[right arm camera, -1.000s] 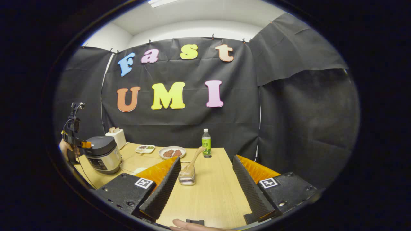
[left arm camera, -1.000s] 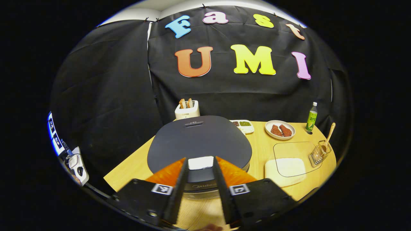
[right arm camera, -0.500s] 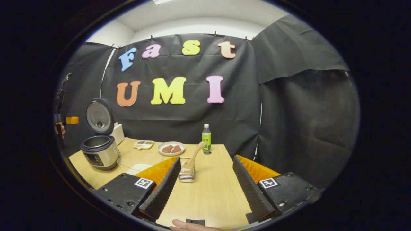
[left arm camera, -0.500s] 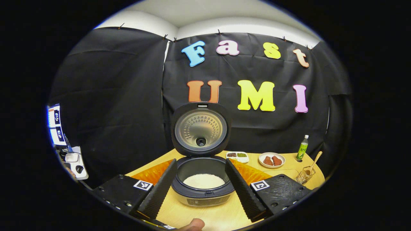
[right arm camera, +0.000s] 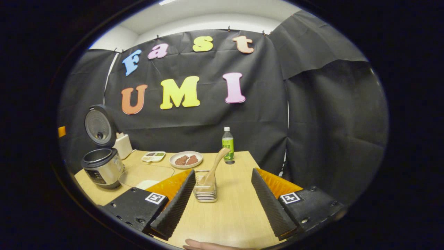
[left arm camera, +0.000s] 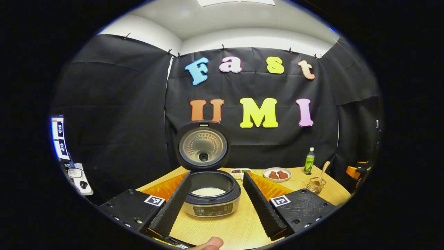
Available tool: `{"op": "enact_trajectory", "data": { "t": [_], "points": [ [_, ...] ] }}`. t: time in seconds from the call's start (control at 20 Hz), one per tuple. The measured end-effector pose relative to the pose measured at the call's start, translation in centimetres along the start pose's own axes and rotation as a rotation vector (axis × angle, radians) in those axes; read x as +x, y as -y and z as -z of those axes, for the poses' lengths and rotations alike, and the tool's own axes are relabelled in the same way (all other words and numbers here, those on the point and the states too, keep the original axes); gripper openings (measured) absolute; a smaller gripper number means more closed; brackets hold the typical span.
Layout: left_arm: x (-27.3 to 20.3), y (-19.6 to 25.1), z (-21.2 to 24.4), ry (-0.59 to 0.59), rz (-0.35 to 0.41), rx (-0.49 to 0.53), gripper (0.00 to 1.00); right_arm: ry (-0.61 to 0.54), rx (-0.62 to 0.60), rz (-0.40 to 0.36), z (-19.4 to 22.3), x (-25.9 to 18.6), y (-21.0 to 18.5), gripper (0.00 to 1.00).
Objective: Close the left gripper, press the button to open the rice cooker; take a wooden spoon from the chopstick holder with the right hand, scoop a spoonful of rice and pour it into the rice cooker, then put the wooden spoon back into the chopstick holder.
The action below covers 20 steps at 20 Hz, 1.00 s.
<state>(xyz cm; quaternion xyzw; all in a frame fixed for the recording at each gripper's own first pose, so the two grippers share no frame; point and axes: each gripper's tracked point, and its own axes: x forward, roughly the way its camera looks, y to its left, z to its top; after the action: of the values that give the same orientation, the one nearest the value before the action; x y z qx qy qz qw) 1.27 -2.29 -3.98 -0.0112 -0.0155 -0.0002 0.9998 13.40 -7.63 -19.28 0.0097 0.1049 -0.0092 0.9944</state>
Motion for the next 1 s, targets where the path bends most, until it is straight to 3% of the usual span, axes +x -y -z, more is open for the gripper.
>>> {"op": "enact_trajectory", "data": {
  "t": [0.15, 0.6, 0.65, 0.7, 0.75, 0.85, 0.9, 0.95, 1.0],
  "points": [
    [-2.1, 0.2, 0.3, 0.034, 0.0, 0.0, 0.95, 0.003, 0.034, -0.047, 0.4, 3.5, -0.9, 1.0],
    [-7.0, -0.1, 3.1, 0.091, -0.014, 0.003, 0.95, -0.079, 0.054, -0.048, 3.3, 14.6, -1.0, 1.0],
    [-7.5, 0.0, 3.7, 0.093, -0.01, 0.001, 0.95, -0.071, 0.065, -0.05, 3.1, 15.5, -1.1, 0.96],
    [-7.8, 0.1, 4.3, 0.09, -0.004, 0.0, 0.95, -0.051, 0.078, -0.056, 2.7, 16.4, -1.3, 0.99],
    [-7.9, 0.3, 4.5, 0.088, 0.005, -0.005, 0.95, -0.038, 0.084, -0.057, 2.5, 17.4, -1.5, 0.89],
    [-8.2, 0.1, 4.9, 0.058, 0.011, 0.024, 0.95, -0.087, 0.076, -0.051, 3.7, 19.0, -1.7, 0.88],
    [-8.5, -0.5, 4.1, 0.081, -0.001, 0.021, 0.95, -0.13, 0.085, -0.034, 4.6, 19.5, -1.5, 0.92],
    [-8.8, -0.2, 3.8, 0.079, 0.013, 0.005, 0.95, -0.15, 0.102, -0.038, 4.8, 19.9, -1.7, 0.8],
    [-9.0, 0.4, 4.0, 0.069, 0.038, -0.017, 0.96, -0.149, 0.11, -0.049, 4.7, 20.4, -1.9, 0.83]
  ]
}}
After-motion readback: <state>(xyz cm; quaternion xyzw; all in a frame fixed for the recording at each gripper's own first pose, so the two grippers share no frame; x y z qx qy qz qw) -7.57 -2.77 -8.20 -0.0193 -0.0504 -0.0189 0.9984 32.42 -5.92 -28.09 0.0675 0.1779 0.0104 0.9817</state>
